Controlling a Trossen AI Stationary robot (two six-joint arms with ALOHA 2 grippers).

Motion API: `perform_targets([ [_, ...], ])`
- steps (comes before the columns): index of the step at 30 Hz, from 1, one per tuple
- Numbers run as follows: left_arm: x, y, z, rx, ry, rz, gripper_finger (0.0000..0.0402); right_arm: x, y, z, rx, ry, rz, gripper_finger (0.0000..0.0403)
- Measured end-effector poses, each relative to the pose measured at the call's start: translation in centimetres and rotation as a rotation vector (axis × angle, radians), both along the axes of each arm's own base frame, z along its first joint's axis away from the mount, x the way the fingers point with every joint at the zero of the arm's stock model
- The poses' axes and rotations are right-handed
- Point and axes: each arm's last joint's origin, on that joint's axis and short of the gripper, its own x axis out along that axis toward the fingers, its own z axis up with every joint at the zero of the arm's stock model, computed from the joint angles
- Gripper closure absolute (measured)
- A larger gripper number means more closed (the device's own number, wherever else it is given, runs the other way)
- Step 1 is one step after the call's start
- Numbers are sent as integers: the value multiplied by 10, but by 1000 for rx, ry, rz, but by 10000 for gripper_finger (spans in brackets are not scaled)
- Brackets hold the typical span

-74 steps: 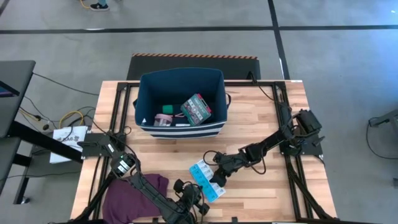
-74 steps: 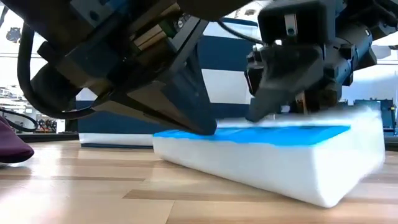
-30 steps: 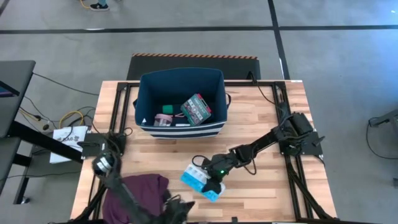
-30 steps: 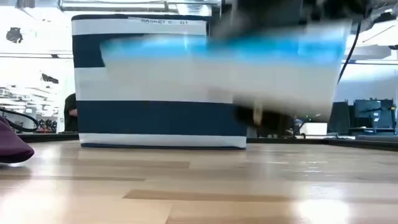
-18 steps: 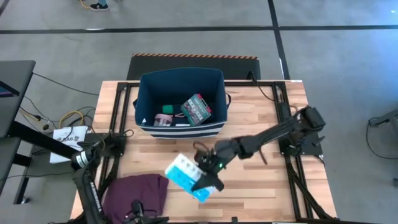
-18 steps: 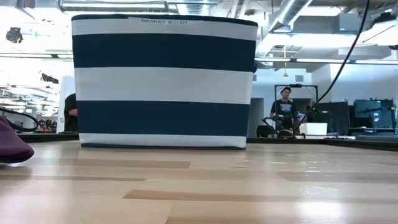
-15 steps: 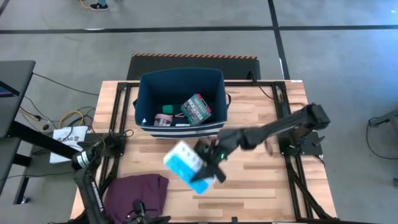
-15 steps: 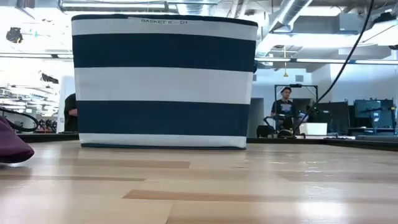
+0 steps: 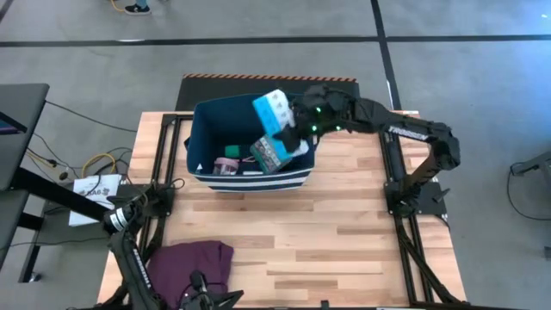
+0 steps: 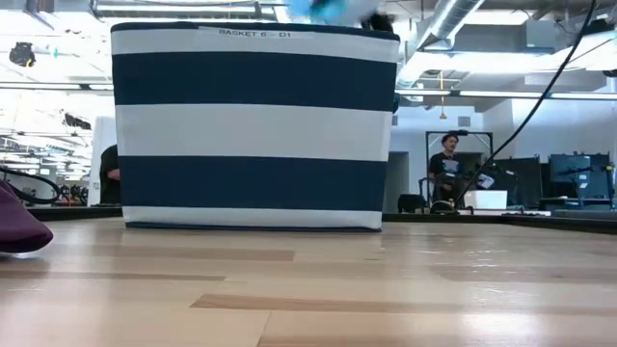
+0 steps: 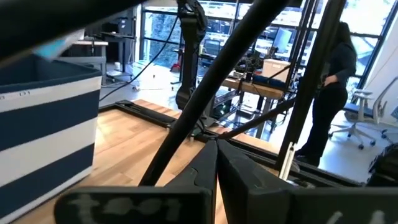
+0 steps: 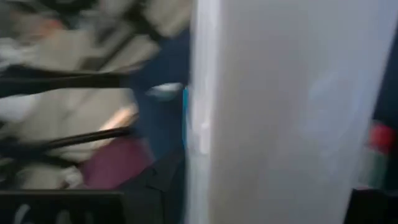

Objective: Pick & place medical supplies in basket/bin
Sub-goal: Put the blue pill organizer into the blue bin, then return to Home Position

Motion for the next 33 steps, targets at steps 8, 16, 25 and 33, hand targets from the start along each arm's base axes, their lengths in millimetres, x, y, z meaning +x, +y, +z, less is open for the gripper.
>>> perform_targets([
  [8,-2,-1,-1,38,21,-6,402,18,-47,-50,-5,217,-81,261],
  [16,-2,-1,-1,33,36,-16,402,58,-66,-101,-44,328,-25,238],
  [25,-2,-2,-1,29,36,-17,401,69,-67,-99,-19,354,21,206],
  [33,-2,-2,-1,27,36,-17,401,60,-57,-84,-39,335,73,211],
])
